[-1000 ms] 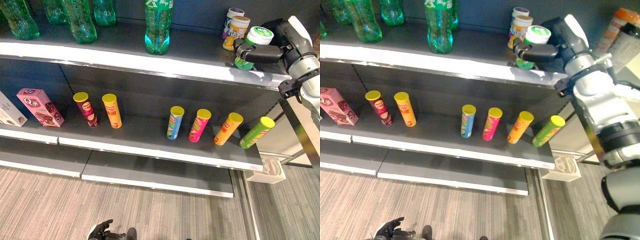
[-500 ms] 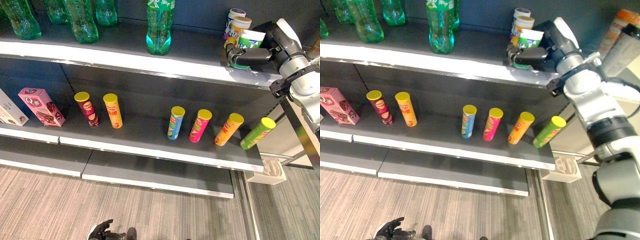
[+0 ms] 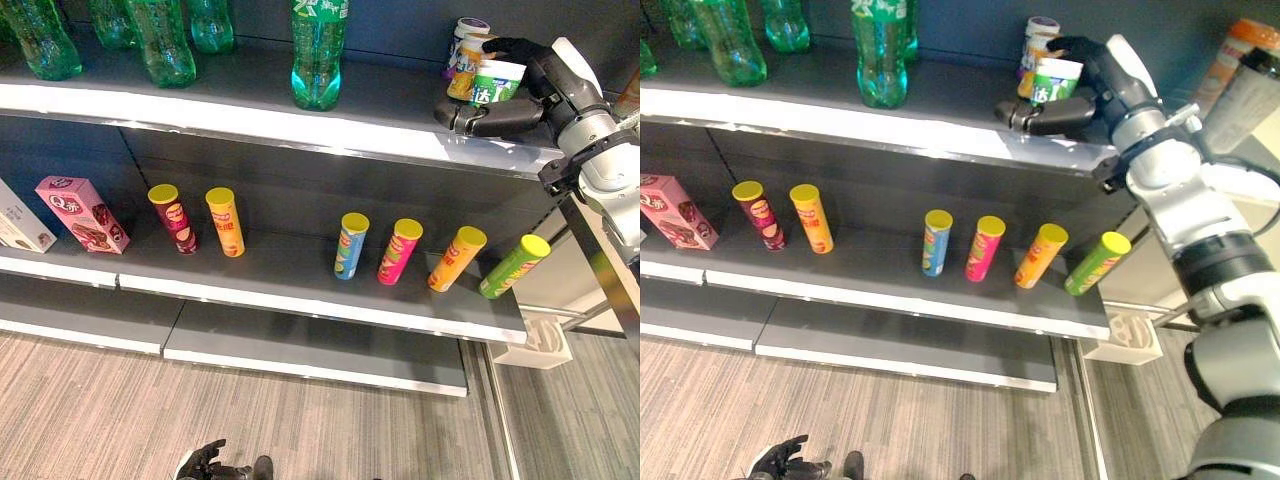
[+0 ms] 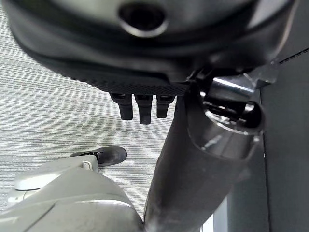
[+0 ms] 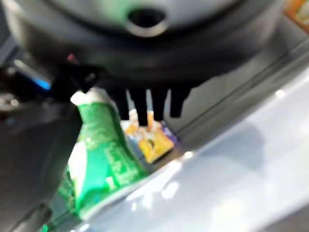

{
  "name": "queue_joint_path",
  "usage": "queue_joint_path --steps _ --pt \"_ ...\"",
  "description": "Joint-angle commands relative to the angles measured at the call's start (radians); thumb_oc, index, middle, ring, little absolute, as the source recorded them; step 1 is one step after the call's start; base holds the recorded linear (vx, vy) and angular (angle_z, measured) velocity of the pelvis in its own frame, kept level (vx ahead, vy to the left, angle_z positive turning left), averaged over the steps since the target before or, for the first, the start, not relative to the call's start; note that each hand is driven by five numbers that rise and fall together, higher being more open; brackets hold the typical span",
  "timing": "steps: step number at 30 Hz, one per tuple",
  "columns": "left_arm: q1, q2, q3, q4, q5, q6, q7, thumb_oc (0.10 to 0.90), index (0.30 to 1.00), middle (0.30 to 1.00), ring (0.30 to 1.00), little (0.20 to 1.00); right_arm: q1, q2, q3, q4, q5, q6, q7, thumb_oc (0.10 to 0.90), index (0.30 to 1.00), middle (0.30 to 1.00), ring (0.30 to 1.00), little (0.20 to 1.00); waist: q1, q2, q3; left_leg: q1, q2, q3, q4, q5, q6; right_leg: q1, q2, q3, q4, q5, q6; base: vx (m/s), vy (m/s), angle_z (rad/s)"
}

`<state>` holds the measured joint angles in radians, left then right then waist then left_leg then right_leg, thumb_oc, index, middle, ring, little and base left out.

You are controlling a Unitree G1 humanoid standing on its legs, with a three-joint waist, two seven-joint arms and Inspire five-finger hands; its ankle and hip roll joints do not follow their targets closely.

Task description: Put the goods on the table back onto the shelves and tidy them up.

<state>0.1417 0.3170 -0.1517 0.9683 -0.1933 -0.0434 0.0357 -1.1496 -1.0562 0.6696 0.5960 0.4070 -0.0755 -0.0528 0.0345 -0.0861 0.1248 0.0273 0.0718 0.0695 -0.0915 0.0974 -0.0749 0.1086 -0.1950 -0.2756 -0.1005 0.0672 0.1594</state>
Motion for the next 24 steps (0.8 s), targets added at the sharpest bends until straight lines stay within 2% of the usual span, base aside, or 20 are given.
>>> queue_joint_path --steps 1,4,7,9,11,12,13,16,18,24 --pt "-0.033 0.043 -0.045 0.015 0.003 -0.033 0.013 0.8 0.9 0.9 0.9 0.9 -0.18 -0.087 -0.088 -0.062 0.063 -0.084 -0.111 0.8 0.9 0.9 0.9 0.9 0.031 -0.028 -0.023 0.079 0.042 0.03 0.004 -0.132 -0.041 0.037 -0.012 -0.029 0.013 -0.024 0.046 0.0 0.0 0.0" --pt "-0.029 0.04 -0.034 0.018 0.007 -0.03 0.012 0.8 0.9 0.9 0.9 0.9 -0.128 -0.132 -0.16 -0.142 0.085 -0.111 -0.129 0.8 0.9 0.9 0.9 0.9 0.024 -0.028 -0.025 0.081 0.042 0.033 0.004 -0.135 -0.04 0.036 -0.013 -0.027 0.013 -0.024 0.048 0.0 0.011 0.0" --pt "-0.026 0.034 -0.016 0.012 0.016 -0.028 0.013 0.8 0.9 0.9 0.9 0.9 -0.001 -0.191 -0.327 -0.277 0.106 -0.163 -0.177 0.8 0.9 0.9 0.9 0.9 0.013 -0.025 -0.025 0.079 0.041 0.034 0.004 -0.139 -0.037 0.032 -0.014 -0.028 0.013 -0.024 0.053 0.0 0.022 0.01" --pt "-0.019 0.026 0.009 0.008 0.018 -0.026 0.012 0.8 0.9 0.9 0.9 0.9 0.189 -0.233 -0.576 -0.389 0.118 -0.22 -0.23 0.8 0.9 0.9 0.9 0.9 0.0 -0.027 -0.029 0.075 0.04 0.033 0.004 -0.143 -0.034 0.029 -0.014 -0.029 0.013 -0.025 0.056 0.01 0.017 0.0" --pt "-0.017 0.018 0.039 0.014 0.028 -0.02 0.014 0.8 0.9 0.9 0.9 0.9 0.402 -0.237 -0.819 -0.492 0.043 -0.24 -0.298 0.8 0.9 0.9 0.9 0.9 -0.015 -0.03 -0.029 0.074 0.037 0.034 0.004 -0.15 -0.029 0.02 -0.017 -0.023 0.015 -0.023 0.06 0.01 0.048 0.03" --pt "-0.018 0.027 0.033 0.013 0.029 -0.02 0.015 0.8 0.9 0.9 0.9 0.9 0.443 -0.23 -0.858 -0.509 0.039 -0.237 -0.299 0.8 0.9 0.9 0.9 0.9 -0.009 -0.037 -0.029 0.073 0.037 0.033 0.004 -0.15 -0.029 0.019 -0.017 -0.024 0.015 -0.022 0.06 0.01 0.072 -0.04" --pt "-0.013 0.013 0.065 0.011 0.034 -0.016 0.017 0.8 0.9 0.9 0.9 0.9 0.624 -0.163 -1.05 -0.605 -0.026 -0.247 -0.34 0.8 0.9 0.9 0.9 0.9 -0.029 -0.036 -0.03 0.076 0.032 0.039 0.004 -0.159 -0.021 0.012 -0.022 -0.015 0.016 -0.016 0.067 0.01 0.057 -0.06" --pt "-0.01 0.017 0.067 0.01 0.046 -0.012 0.02 0.8 0.9 0.9 0.9 0.9 0.752 -0.093 -1.164 -0.676 -0.061 -0.239 -0.352 0.8 0.9 0.9 0.9 0.9 -0.032 -0.043 -0.031 0.08 0.026 0.05 0.004 -0.168 -0.013 0.005 -0.029 -0.006 0.015 -0.007 0.074 0.01 0.057 -0.13" --pt "-0.009 0.012 0.076 0.001 0.061 -0.01 0.019 0.8 0.9 0.9 0.9 0.9 0.848 0.0 -1.229 -0.741 -0.101 -0.235 -0.358 0.8 0.9 0.9 0.9 0.9 -0.052 -0.036 -0.023 0.085 0.015 0.069 0.004 -0.175 -0.001 -0.013 -0.041 0.015 0.017 0.012 0.085 -0.03 0.144 -0.29" --pt "-0.021 0.042 0.092 -0.05 0.091 -0.017 0.014 0.8 0.9 0.9 0.9 0.9 1.021 0.188 -1.348 -0.846 -0.176 -0.215 -0.365 0.8 0.9 0.9 0.9 0.9 -0.094 -0.023 0.015 0.08 -0.011 0.124 0.004 -0.189 0.031 -0.096 -0.065 0.093 0.044 0.065 0.102 -0.07 0.144 -0.47"
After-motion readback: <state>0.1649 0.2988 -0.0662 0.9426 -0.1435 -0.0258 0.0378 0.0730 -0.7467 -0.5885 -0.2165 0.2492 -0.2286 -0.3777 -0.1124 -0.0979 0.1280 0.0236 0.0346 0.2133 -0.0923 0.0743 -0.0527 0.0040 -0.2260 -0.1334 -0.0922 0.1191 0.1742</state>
